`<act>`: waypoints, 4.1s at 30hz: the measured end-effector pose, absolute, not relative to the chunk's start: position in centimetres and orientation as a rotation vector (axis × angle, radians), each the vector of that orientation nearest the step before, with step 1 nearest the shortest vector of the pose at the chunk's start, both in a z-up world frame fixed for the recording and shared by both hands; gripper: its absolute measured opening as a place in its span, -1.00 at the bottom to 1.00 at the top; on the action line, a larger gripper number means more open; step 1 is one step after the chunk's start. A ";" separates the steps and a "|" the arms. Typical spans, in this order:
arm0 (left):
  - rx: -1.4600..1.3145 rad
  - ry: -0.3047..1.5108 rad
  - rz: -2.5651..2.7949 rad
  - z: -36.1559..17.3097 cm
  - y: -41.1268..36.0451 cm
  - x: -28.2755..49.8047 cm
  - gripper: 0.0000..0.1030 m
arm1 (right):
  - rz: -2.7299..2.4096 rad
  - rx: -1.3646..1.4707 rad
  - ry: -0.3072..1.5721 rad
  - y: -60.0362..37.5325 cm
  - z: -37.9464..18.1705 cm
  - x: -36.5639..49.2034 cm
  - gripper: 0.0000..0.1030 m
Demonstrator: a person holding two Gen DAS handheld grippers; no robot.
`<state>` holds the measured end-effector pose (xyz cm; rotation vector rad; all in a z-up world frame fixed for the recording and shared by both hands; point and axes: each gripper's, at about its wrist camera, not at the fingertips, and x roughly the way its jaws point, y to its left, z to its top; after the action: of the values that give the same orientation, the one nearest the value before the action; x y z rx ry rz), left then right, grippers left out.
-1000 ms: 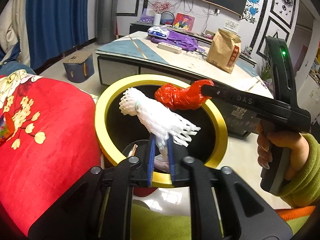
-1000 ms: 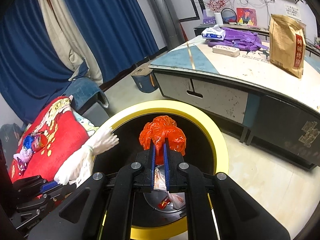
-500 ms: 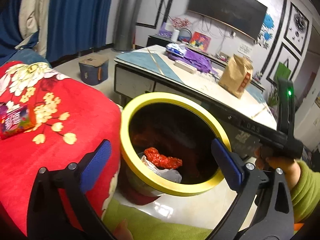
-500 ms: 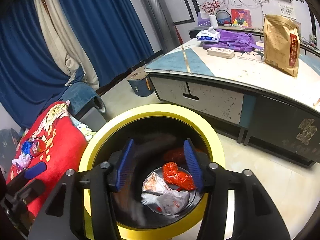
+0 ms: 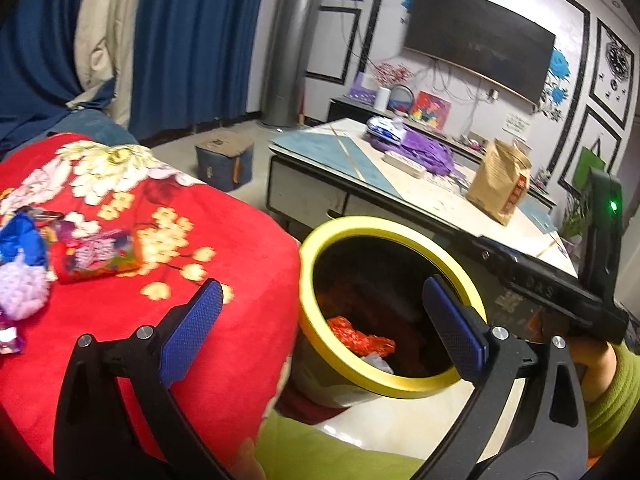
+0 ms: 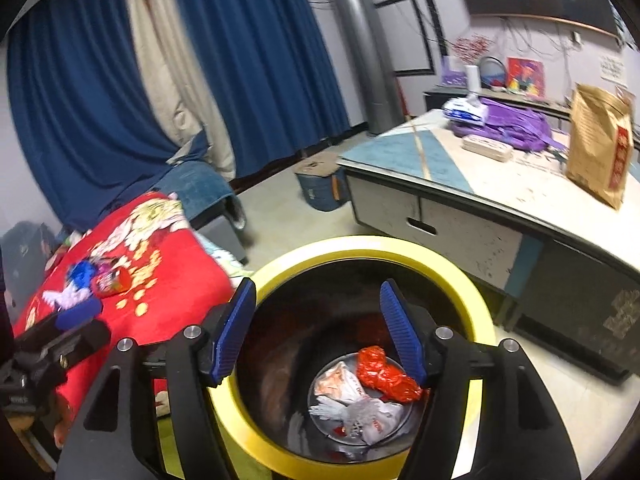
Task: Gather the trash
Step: 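Move both open tools back to the remaining trash on the bed, then grasp the red candy tube with the right tool while the left tool grasps another white foam net, then carry the red candy tube and white foam net with both tools over the bin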
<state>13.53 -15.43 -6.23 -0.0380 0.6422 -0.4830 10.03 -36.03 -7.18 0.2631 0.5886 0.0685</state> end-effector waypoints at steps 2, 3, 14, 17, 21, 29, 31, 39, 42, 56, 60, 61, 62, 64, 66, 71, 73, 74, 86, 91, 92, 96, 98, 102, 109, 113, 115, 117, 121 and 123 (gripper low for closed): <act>-0.052 0.630 -0.460 -5.9 -14.6 13.5 0.78 | 0.089 0.251 0.588 -35.2 -6.9 10.1 0.21; -0.060 0.623 -0.445 -5.7 -14.0 13.5 0.78 | 0.095 0.245 0.589 -34.9 -6.9 10.1 0.22; -0.136 0.541 -0.306 -3.6 -8.7 13.0 0.78 | 0.215 0.181 0.587 -30.4 -5.3 10.6 0.26; -0.149 0.515 -0.265 -2.9 -7.4 12.9 0.78 | 0.258 0.165 0.583 -28.9 -4.6 10.8 0.27; -0.174 0.492 -0.204 -2.1 -5.2 13.0 0.78 | 0.312 0.146 0.580 -26.8 -3.9 11.1 0.28; -0.250 0.454 -0.075 -1.0 0.1 13.2 0.78 | 0.437 0.092 0.565 -21.9 -2.2 11.8 0.28; -0.259 0.444 -0.048 -0.8 1.2 13.1 0.78 | 0.467 0.074 0.562 -20.5 -1.9 12.1 0.28; -0.294 0.411 0.048 0.1 5.6 12.4 0.78 | 0.573 0.061 0.579 -15.2 -1.2 13.4 0.29; -0.318 0.417 0.077 0.2 7.3 12.4 0.78 | 0.599 0.045 0.573 -13.5 -0.9 13.9 0.29; -0.468 0.526 0.166 -3.2 13.3 13.0 0.78 | 0.574 0.009 0.674 -9.8 -3.7 18.8 0.37; -0.502 0.556 0.172 -4.4 14.3 13.4 0.78 | 0.542 0.020 0.714 -9.7 -5.3 20.2 0.49; -0.510 0.562 0.172 -4.7 14.4 13.4 0.78 | 0.535 0.016 0.718 -9.6 -5.6 20.5 0.50; -0.521 0.572 0.168 -5.0 14.6 13.6 0.78 | 0.538 0.011 0.720 -9.5 -5.7 20.7 0.55; -0.537 0.590 0.164 -5.5 14.7 13.8 0.78 | 0.562 0.010 0.723 -9.6 -6.0 21.2 0.65; -0.558 0.606 0.157 -6.1 15.0 13.9 0.78 | 0.602 0.007 0.727 -9.7 -6.4 22.2 0.75; -0.585 0.633 0.146 -6.9 15.3 14.2 0.78 | 0.690 -0.078 0.758 -9.4 -7.5 24.6 0.77; -0.594 0.641 0.144 -7.2 15.3 14.3 0.78 | 0.736 -0.117 0.788 -9.1 -8.3 25.5 0.77; -0.602 0.646 0.141 -7.4 15.4 14.3 0.78 | 0.759 -0.127 0.797 -8.9 -8.6 25.7 0.77; -0.636 0.674 0.088 -8.2 14.9 14.8 0.19 | 0.937 -0.114 0.820 -8.2 -9.6 25.6 0.04; -0.643 0.676 0.071 -8.1 14.5 14.8 -0.14 | 0.931 -0.120 0.800 -8.4 -9.6 23.7 -0.26; -0.644 0.675 0.070 -8.0 14.5 14.8 -0.22 | 0.930 -0.111 0.797 -8.6 -9.5 23.3 -0.34; -0.644 0.678 0.046 -7.5 14.4 14.6 -0.46 | 0.909 -0.096 0.787 -9.0 -9.6 21.6 -0.46; -0.645 0.676 0.035 -7.2 14.2 14.4 -0.53 | 0.889 -0.075 0.785 -9.5 -9.6 20.7 -0.46; -0.648 0.657 0.020 -6.1 14.0 14.0 -0.59 | 0.859 -0.051 0.784 -10.3 -9.3 19.6 -0.47; -0.600 0.568 0.002 -2.9 13.1 12.9 -0.62 | 0.818 -0.003 0.754 -11.7 -8.0 18.0 -0.48; -0.568 0.522 -0.019 -1.3 12.2 12.3 -0.62 | 0.787 -0.001 0.712 -12.7 -6.7 17.3 -0.48; -0.548 0.504 -0.031 -0.7 11.5 12.0 -0.62 | 0.773 -0.002 0.698 -13.1 -6.2 17.0 -0.48; -0.531 0.491 -0.041 -0.2 10.9 11.8 -0.62 | 0.759 0.007 0.688 -13.9 -5.7 16.8 -0.48; -0.502 0.469 -0.063 0.5 9.7 11.5 -0.62 | 0.730 0.021 0.676 -15.2 -5.2 16.6 -0.48; -0.488 0.463 -0.072 0.7 9.1 11.3 -0.62 | 0.717 0.025 0.669 -15.8 -4.9 16.3 -0.48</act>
<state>11.31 9.12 0.65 -0.4878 0.4629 -0.0725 16.32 -15.78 -4.91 0.0248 0.6689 0.7170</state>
